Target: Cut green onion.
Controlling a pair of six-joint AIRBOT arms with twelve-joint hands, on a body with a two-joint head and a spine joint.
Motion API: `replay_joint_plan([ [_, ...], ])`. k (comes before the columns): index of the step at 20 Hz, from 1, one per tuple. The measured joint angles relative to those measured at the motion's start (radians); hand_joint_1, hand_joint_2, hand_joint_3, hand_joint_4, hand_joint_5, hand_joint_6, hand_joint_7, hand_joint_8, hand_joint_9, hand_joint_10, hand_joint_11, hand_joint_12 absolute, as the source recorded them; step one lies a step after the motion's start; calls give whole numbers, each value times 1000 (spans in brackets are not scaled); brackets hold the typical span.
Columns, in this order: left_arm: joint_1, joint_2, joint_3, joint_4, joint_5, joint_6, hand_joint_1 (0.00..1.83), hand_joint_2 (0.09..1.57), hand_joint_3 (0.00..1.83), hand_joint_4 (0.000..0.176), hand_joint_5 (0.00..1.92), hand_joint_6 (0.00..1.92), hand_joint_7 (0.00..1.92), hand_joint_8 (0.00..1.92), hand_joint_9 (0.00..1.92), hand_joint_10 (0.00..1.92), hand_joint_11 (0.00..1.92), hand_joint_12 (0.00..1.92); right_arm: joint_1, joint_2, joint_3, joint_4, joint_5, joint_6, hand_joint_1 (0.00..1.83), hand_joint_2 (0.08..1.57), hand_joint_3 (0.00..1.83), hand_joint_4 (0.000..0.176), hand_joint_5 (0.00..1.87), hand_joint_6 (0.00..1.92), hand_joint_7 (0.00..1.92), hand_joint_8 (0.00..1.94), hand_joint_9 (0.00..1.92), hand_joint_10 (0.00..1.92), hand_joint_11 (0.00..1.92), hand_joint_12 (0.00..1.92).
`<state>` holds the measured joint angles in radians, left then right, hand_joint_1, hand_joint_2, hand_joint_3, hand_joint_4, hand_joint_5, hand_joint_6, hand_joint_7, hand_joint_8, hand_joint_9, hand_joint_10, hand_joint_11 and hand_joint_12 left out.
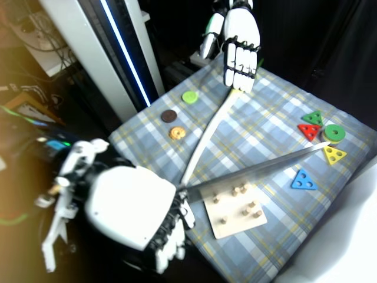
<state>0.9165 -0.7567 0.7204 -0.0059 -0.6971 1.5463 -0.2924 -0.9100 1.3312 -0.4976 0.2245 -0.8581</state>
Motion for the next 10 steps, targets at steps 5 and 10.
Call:
replay_joint_plan([
  [5,5,0,-5,-2,-8,0,0,1455,0,0,45,5,21,1,50,3,0,373,-58,29,-27,57,56,0,484,1477,3,160,427,1881,508,1790,605,1921,693,1921],
  [10,17,11,-7,-28,-46,0,0,1463,3,0,29,0,28,2,59,3,0,253,-173,64,-59,218,178,4,443,1283,0,27,262,12,385,16,458,32,298,388],
])
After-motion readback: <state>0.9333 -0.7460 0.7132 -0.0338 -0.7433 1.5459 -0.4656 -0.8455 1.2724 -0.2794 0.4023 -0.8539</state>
